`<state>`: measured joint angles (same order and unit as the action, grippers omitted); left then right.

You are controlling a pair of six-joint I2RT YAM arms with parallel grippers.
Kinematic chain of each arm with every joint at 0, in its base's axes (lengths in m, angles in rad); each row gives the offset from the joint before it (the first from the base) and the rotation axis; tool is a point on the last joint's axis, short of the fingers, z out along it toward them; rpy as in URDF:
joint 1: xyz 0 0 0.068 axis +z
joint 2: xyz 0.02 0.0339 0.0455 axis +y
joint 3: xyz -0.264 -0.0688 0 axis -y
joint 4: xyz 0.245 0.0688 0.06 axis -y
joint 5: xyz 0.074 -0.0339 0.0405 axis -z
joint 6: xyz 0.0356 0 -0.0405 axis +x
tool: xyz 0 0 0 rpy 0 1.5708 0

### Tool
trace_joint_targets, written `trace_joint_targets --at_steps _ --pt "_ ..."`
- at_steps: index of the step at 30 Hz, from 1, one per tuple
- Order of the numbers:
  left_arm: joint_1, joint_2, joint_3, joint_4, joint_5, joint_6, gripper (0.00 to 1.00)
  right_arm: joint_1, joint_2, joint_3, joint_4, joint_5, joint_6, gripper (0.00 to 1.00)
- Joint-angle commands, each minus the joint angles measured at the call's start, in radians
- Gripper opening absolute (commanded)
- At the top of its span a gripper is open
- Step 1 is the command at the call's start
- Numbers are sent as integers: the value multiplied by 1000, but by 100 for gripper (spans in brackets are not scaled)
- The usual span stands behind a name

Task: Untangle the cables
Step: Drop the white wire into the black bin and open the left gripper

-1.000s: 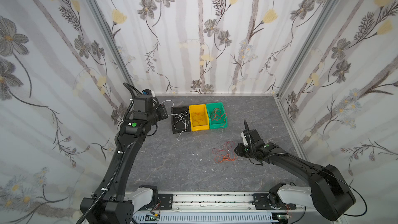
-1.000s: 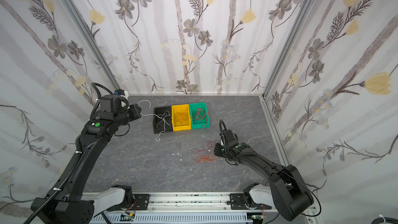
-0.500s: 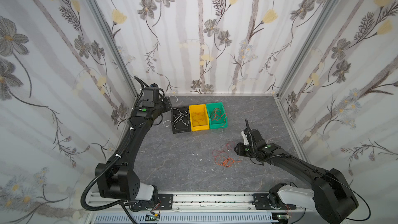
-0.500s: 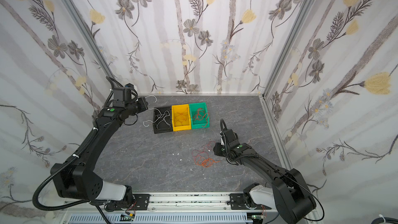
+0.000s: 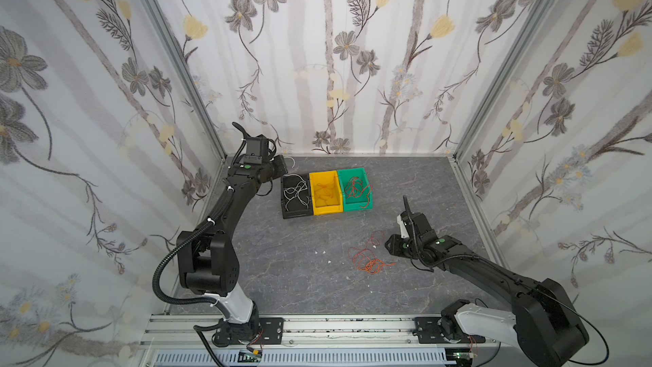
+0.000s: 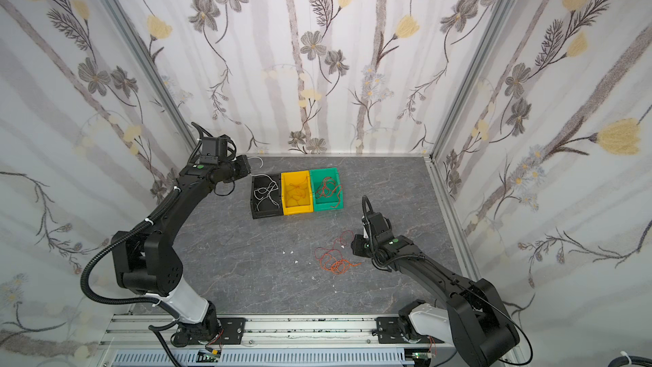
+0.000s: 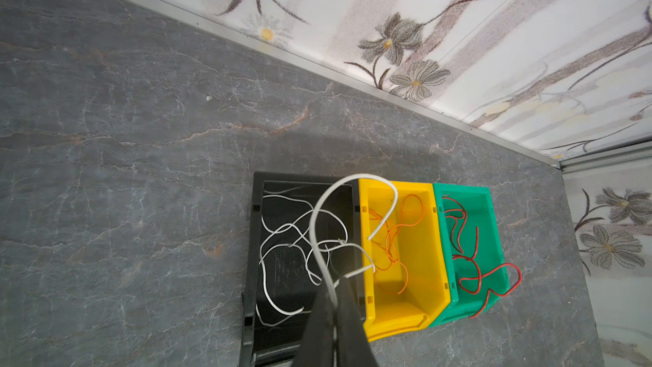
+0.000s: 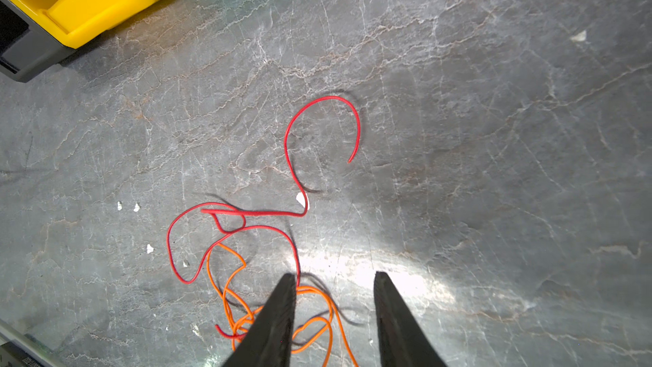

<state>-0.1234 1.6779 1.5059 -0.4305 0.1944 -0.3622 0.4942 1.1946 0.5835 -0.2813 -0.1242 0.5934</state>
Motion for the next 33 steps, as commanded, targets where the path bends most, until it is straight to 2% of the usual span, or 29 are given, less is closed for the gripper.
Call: trace_joint_targets --at_steps 1,4,12,19,25,28,33 --pt "1 27 38 6 -10 21 0 -1 -10 -4 3 8 -11 39" --pt "1 55 46 2 -4 22 0 -1 -13 -8 1 11 -11 39" --pt "0 76 -46 43 30 -1 0 -3 -13 -14 7 14 -11 39" --pt "-10 126 -119 19 -14 19 0 -3 0 -12 15 8 -11 39" --pt "-23 204 -86 -31 -35 44 0 -3 6 -13 18 5 -12 39" --pt "-40 260 -18 -73 -51 58 4 -2 10 -12 20 2 -10 39" --pt "-48 315 25 -94 -62 54 21 -3 1 -12 9 3 -10 39"
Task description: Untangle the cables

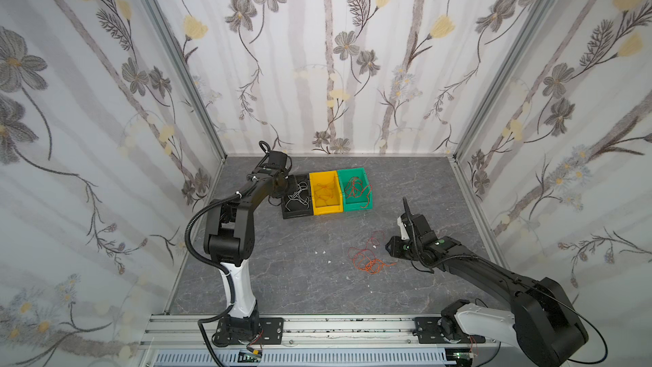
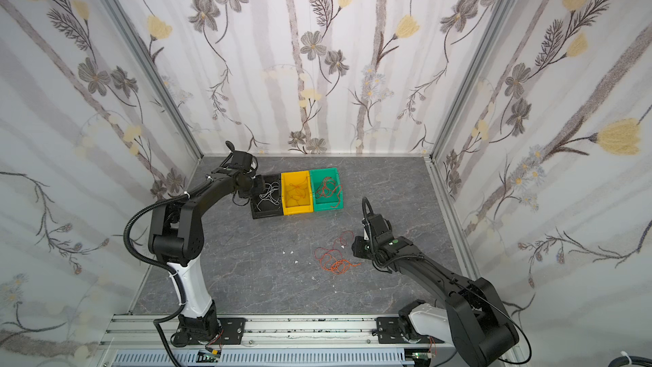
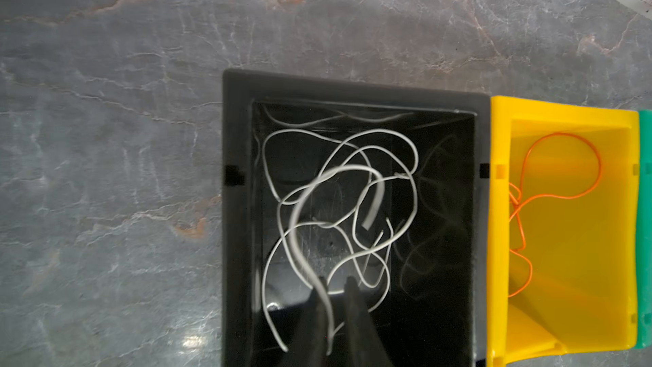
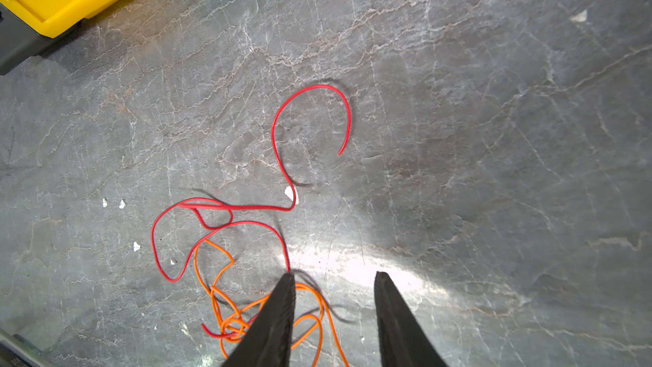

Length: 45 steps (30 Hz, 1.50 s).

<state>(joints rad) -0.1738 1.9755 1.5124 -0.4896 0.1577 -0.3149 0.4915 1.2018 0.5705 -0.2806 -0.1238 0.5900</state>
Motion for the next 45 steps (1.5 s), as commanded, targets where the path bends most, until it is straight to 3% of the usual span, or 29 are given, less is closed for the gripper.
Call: trace_joint_targets --at_steps 1,7,14,18,24,35,45 --pt "2 22 28 -48 -35 8 24 1 -9 1 5 4 -8 39" --pt "0 -5 59 -97 -93 35 50 -1 -11 1 8 7 -9 40" --pt "-4 -74 107 -182 -109 96 62 1 1 15 13 -11 -8 40" --pt "-9 -131 100 -210 -126 120 65 -1 -10 13 9 -16 -3 40" --pt "-44 -259 3 -177 -32 97 66 0 1 15 31 -52 14 41" --pt "-220 -513 -447 160 153 -124 66 29 50 34 7 -81 30 51" --pt "-415 -461 -637 419 234 -257 65 64 24 33 -20 -64 49 54"
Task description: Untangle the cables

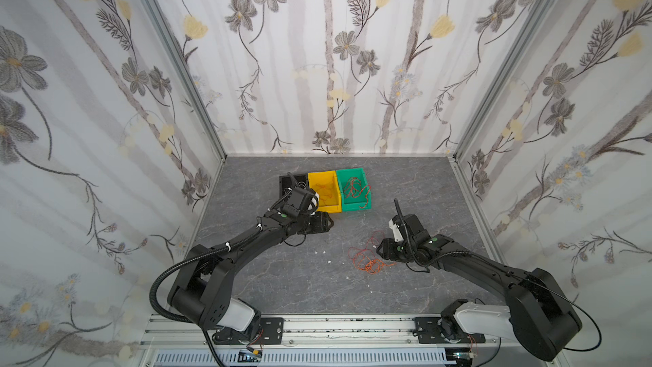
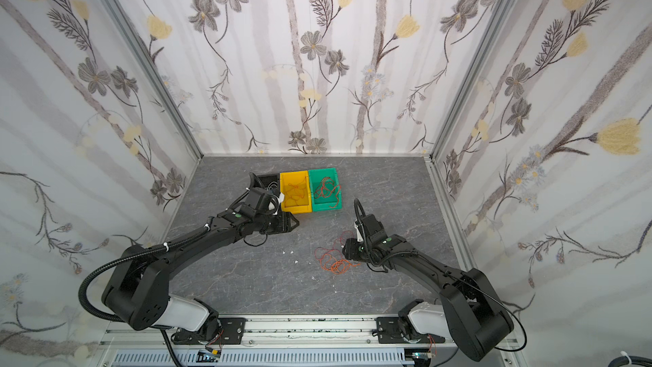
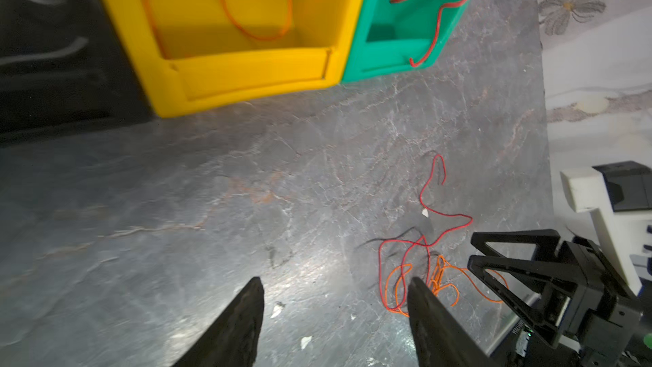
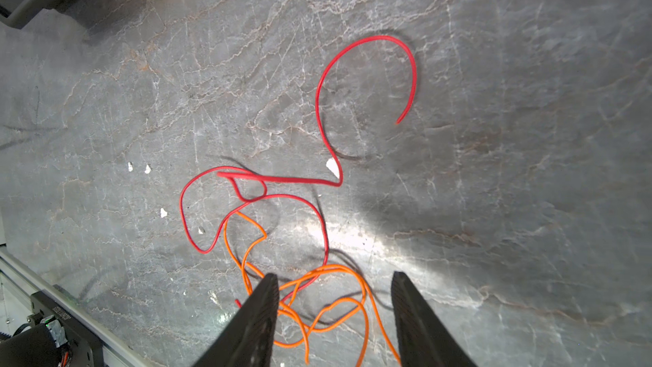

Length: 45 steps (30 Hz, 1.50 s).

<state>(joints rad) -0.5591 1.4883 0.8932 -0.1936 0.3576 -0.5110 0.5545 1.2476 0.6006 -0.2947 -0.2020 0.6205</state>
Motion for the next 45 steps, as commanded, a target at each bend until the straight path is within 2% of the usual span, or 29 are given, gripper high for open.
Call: trace_joint_targets --at_steps 1,10,15,19,24,27,36,45 --pt "-44 39 -23 135 36 -66 65 1 -30 3 -11 18 21 54" --pt "-154 174 -59 248 94 -120 58 2 -55 5 -40 35 23 54" --pt "-188 235 -62 309 123 -158 49 3 -49 6 -34 29 28 54" --pt "-194 261 -63 293 109 -156 39 3 -50 4 -34 30 25 54" --pt "-194 274 -66 328 111 -183 13 2 -32 4 -20 18 26 54" --pt "-194 265 -52 320 108 -182 5 7 -12 10 -14 3 25 54" --pt "-172 142 -49 264 62 -173 0 49 45 -1 15 -6 29 58" --pt "-141 29 -61 211 12 -161 0 93 78 -14 28 29 43 54"
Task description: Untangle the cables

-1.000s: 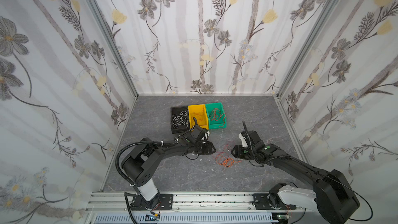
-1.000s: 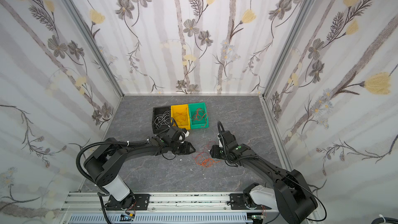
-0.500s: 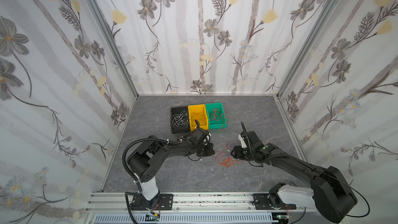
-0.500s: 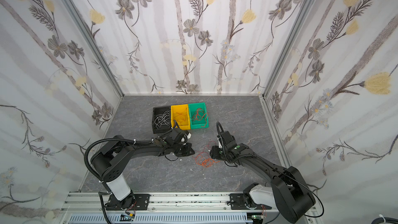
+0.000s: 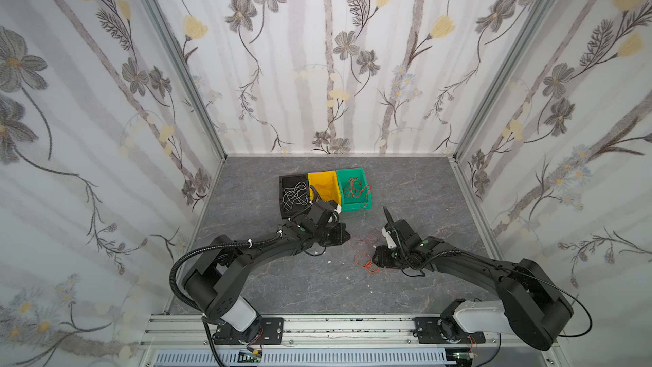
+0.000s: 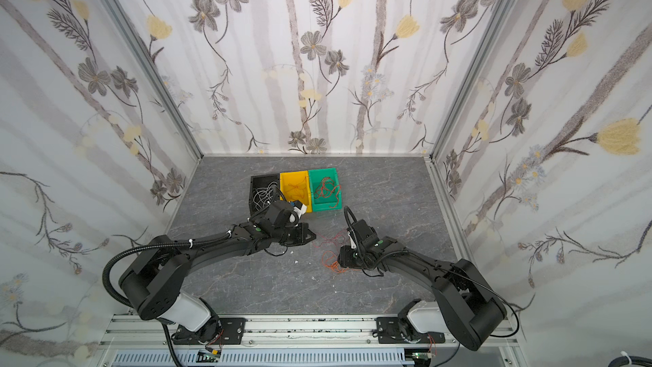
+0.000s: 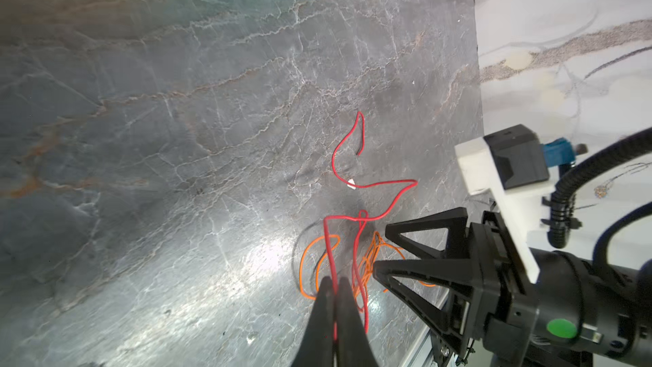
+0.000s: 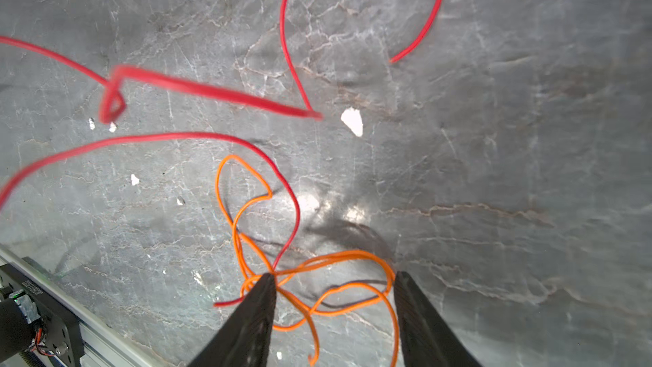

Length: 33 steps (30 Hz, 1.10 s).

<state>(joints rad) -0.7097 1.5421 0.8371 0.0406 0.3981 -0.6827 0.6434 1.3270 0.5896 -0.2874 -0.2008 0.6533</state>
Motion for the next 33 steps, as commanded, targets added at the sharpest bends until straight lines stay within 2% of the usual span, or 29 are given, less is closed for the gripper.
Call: trace_joint_targets --at_steps 1,5,10,15,22,33 --pt "16 -37 -10 -27 -31 12 0 5 -2 -5 19 30 10 52" --pt "39 -83 -23 -38 -39 13 0 7 20 -14 29 29 9 40" --pt "78 -159 -38 -68 -63 20 0 9 41 -31 43 40 14 19" --pt "141 -261 -49 -129 -92 43 0 10 33 -37 16 61 8 7" --pt "272 -414 -15 -251 -112 101 0 9 0 -37 -29 93 -1 3" --pt "422 -493 70 -380 -114 183 0 7 -57 -38 -130 152 5 0"
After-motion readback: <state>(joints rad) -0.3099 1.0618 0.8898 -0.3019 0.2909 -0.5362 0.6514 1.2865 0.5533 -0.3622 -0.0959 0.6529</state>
